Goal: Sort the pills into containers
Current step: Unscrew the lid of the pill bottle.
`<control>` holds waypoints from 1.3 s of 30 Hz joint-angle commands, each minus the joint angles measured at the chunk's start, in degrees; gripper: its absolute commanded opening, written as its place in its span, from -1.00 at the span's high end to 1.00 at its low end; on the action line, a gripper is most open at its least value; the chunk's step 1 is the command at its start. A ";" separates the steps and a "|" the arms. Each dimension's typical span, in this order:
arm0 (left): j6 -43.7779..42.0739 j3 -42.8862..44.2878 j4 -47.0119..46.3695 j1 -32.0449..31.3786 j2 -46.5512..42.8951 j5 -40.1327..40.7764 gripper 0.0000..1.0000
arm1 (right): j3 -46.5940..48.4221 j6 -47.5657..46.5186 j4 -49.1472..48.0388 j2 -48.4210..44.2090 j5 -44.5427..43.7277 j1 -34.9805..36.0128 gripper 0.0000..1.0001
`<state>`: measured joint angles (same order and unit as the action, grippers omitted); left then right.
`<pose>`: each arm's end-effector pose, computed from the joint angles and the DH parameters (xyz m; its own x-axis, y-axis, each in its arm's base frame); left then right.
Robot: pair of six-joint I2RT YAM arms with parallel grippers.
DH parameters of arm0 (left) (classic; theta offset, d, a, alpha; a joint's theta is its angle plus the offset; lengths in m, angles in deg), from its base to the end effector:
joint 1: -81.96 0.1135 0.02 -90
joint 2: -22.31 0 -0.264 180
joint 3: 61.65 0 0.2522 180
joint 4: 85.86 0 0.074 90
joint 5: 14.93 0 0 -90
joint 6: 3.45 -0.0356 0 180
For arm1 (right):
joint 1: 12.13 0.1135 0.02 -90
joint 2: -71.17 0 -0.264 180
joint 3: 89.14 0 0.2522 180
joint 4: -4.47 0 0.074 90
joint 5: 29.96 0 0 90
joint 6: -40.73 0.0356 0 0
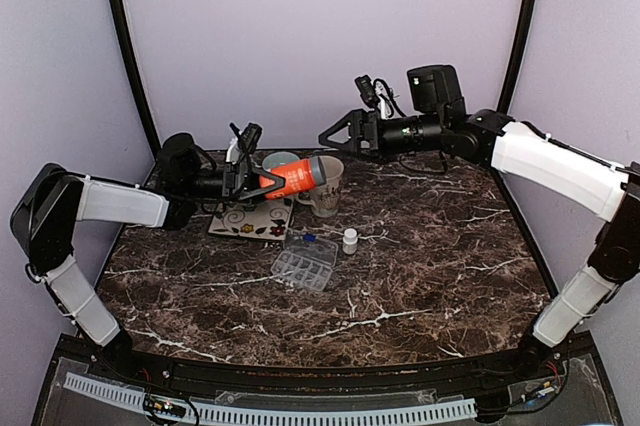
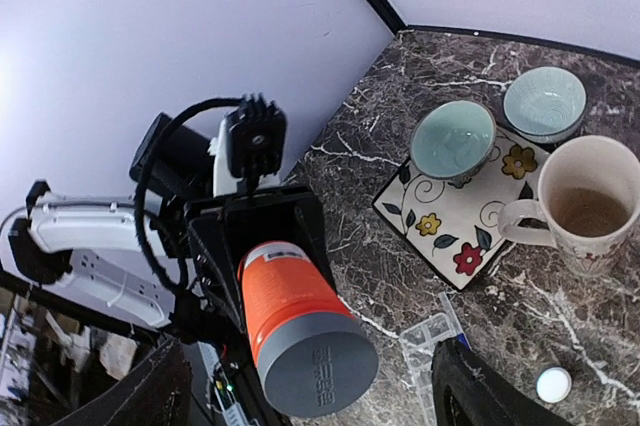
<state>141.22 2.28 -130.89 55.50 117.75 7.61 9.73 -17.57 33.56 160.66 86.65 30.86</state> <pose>0.2944 -0.1833 0.2650 -0.6742 -0.0138 -0.7384 0.7344 -0.1179 -0.6684 0.2569 0.2613 0.3829 -0.6923 -0.0031 -0.7216 -0.6515 0.4326 0.6232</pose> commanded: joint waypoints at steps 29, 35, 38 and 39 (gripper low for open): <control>-19.45 5.69 18.71 0.44 -4.72 3.13 0.68 | 1.50 21.94 -1.80 8.01 13.70 -2.13 -0.53; -19.59 6.27 18.71 0.38 -3.85 3.04 0.68 | 2.73 21.91 -1.49 9.31 14.77 -1.85 -0.46; -19.58 7.03 18.79 0.44 -3.10 2.74 0.68 | 2.85 21.85 -1.57 9.60 15.12 -1.85 -0.45; -19.59 7.32 18.85 0.38 -2.87 2.53 0.68 | 2.87 21.94 -1.68 9.75 15.22 -1.85 -0.45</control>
<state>122.71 6.65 -111.11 55.61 114.40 11.19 11.41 4.02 34.06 169.52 100.47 28.69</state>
